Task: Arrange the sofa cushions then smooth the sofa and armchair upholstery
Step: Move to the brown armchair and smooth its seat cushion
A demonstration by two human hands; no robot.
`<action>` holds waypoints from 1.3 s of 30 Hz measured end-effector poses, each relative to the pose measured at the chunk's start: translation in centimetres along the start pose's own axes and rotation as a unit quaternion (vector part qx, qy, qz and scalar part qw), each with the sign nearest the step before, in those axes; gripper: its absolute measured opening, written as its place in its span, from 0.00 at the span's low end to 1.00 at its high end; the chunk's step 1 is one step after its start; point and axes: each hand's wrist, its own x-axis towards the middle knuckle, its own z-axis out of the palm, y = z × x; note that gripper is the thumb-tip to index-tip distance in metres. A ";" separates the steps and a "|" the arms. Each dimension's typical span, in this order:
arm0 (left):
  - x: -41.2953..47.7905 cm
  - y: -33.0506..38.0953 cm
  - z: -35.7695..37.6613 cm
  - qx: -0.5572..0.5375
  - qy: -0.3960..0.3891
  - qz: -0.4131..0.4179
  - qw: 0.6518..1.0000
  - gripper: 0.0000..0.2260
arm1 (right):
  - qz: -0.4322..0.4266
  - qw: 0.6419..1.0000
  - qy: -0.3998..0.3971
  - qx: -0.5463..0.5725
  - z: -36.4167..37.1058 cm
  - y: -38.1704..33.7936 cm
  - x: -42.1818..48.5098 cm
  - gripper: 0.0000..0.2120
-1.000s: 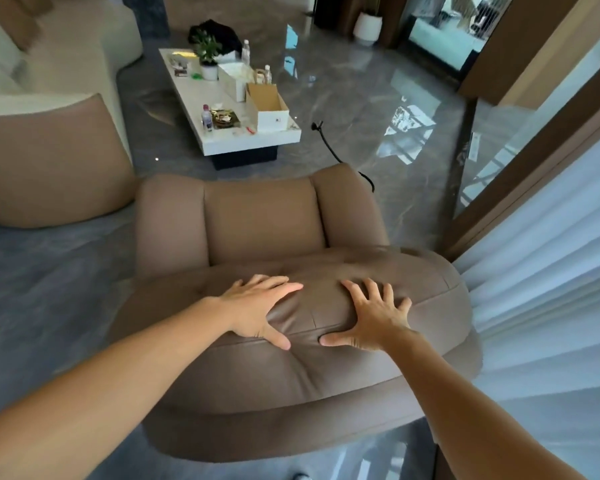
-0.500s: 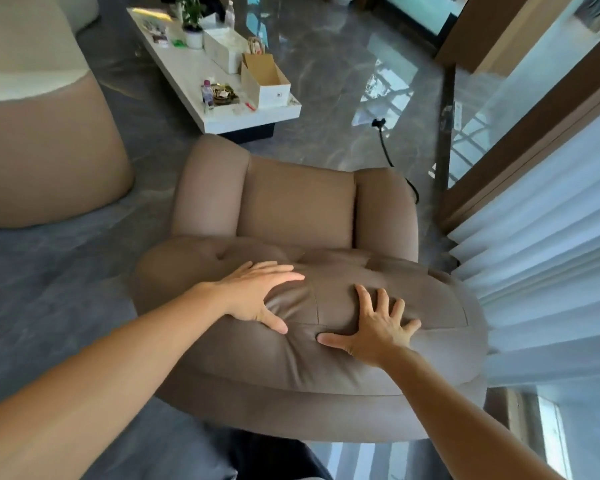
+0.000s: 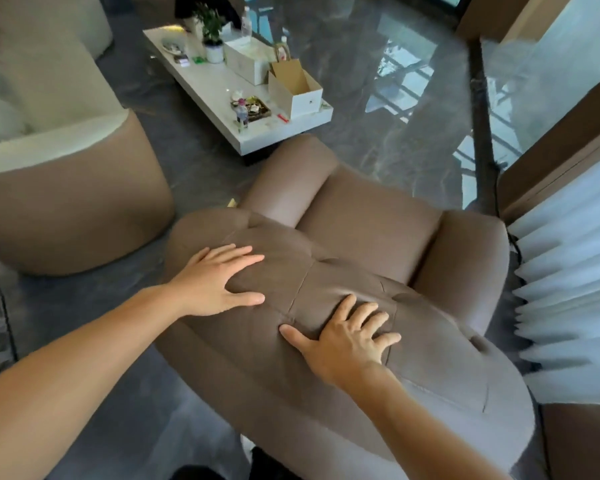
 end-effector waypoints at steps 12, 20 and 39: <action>9.0 -16.2 -10.1 0.113 0.061 0.079 0.989 0.29 | 0.090 0.985 0.056 0.137 -0.3 -22.4 3.7 0.65; 16.4 -22.9 -15.8 0.113 0.108 0.168 0.973 0.27 | 0.167 0.961 0.092 0.200 -2.1 -32.0 9.1 0.64; 26.7 -26.3 -22.8 0.189 0.045 0.277 0.941 0.28 | 0.290 0.922 0.159 0.202 -5.1 -38.2 12.5 0.45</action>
